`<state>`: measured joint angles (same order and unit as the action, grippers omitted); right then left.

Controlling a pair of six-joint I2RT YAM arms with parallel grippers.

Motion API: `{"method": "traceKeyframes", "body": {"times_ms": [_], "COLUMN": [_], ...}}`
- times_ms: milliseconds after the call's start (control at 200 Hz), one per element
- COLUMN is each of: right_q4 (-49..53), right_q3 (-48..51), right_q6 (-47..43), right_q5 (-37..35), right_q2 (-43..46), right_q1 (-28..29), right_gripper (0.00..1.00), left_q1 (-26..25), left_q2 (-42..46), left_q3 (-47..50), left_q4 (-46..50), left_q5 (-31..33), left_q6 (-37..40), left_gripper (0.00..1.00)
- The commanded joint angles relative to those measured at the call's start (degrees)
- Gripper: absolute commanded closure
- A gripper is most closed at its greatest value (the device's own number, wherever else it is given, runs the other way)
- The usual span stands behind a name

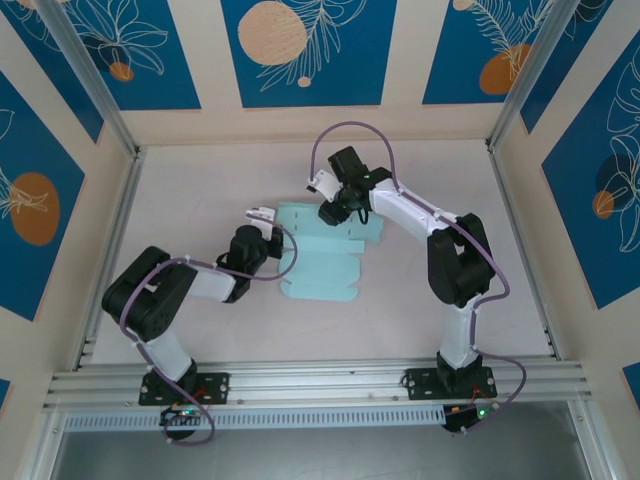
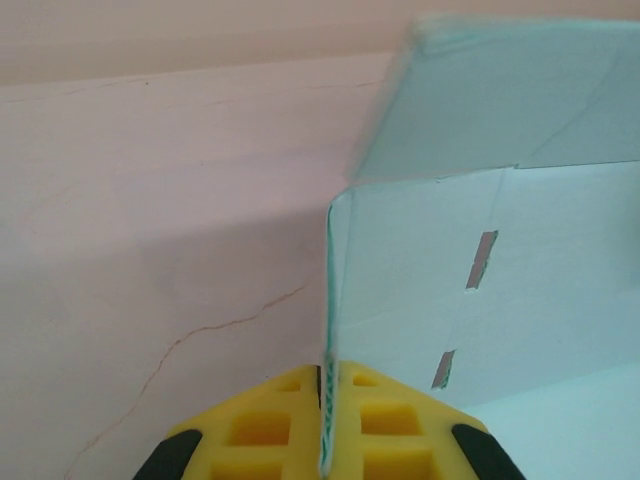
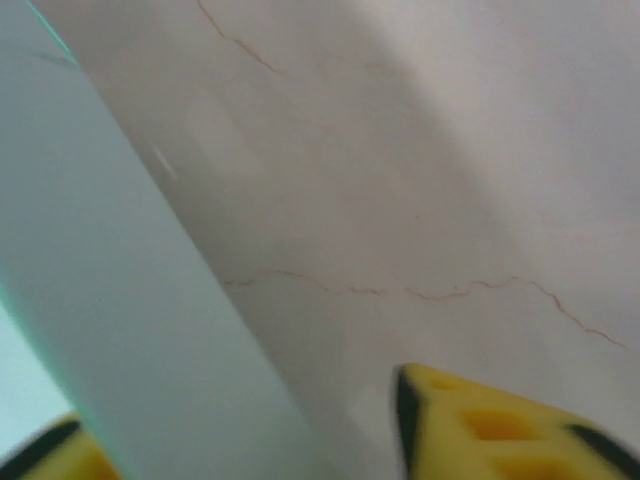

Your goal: Fold the paper box

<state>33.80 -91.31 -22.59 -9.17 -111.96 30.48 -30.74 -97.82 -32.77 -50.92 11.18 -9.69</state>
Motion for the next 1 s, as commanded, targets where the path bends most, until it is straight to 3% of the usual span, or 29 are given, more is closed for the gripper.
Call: {"method": "traceKeyframes", "body": {"times_ms": [0, 55, 215, 345, 525, 730, 995], "right_q4": [-3.77, -5.48, -12.00, -15.41, -16.36, -18.29, -17.04], "right_q3": [2.75, 3.77, 7.43, 9.61, 10.97, 14.26, 15.63], "right_q6": [-2.18, -3.27, -6.83, -9.90, -13.47, -16.08, -16.95], "right_q5": [-4.80, -6.56, -11.20, -12.41, -11.72, -10.52, -9.61], "right_q2": [0.82, 1.16, 3.40, 5.95, 8.04, 9.97, 11.09], "right_q1": [1.00, 1.57, 3.34, 4.41, 5.66, 7.43, 8.50], "right_gripper": [0.82, 0.88, 0.99, 1.00, 1.00, 1.00, 1.00], "left_q1": [0.93, 1.10, 1.83, 5.87, 15.56, 16.69, 16.46], "left_q2": [2.58, 3.56, 9.99, 18.88, 25.84, 19.91, 13.37], "left_q3": [-1.19, -1.13, -1.05, -2.91, -8.41, -17.74, -26.01], "left_q4": [1.17, 2.20, 8.71, 21.38, 31.77, 43.47, 48.64], "left_q5": [-1.28, -2.46, -6.34, -12.60, -28.94, -42.63, -51.82], "left_q6": [-0.58, -0.13, 7.58, 20.20, 31.30, 48.30, 52.31], "left_gripper": [1.00, 0.96, 0.45, 0.20, 0.22, 0.20, 0.24]}}
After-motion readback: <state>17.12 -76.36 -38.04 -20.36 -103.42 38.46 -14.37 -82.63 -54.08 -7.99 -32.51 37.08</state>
